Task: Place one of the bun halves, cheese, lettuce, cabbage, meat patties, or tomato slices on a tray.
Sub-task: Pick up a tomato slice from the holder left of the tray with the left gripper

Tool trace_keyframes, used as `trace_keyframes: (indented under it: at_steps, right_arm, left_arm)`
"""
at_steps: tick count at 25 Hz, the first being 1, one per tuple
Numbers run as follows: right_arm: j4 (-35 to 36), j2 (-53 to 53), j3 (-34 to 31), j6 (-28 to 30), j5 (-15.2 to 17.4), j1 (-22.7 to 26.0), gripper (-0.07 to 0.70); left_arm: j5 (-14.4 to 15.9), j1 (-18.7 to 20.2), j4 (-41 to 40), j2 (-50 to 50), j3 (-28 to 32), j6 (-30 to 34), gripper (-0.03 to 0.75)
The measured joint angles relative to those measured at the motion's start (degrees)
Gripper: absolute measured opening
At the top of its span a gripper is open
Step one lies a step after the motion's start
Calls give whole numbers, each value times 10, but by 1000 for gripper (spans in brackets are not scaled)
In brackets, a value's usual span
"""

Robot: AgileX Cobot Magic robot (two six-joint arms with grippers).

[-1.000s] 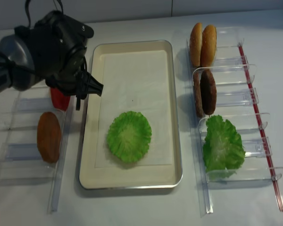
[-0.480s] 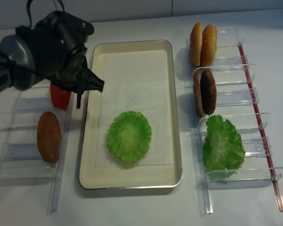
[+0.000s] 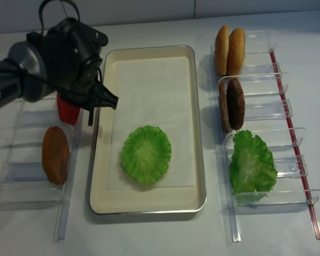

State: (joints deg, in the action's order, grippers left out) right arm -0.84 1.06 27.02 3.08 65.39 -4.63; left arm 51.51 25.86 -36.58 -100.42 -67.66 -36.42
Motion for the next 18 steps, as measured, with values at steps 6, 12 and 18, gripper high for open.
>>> trace_keyframes:
  at_steps: [6,12,18]
  right_arm:
    - [0,0,0,0,0,0,340]
    - [0,0,0,0,0,0,340]
    - [0,0,0,0,0,0,340]
  left_arm:
    - [2,0,-4,0,-8,-1,230]
    - [12,0,-9,0,-9,-1,199]
    - [12,0,-9,0,-9,-1,131]
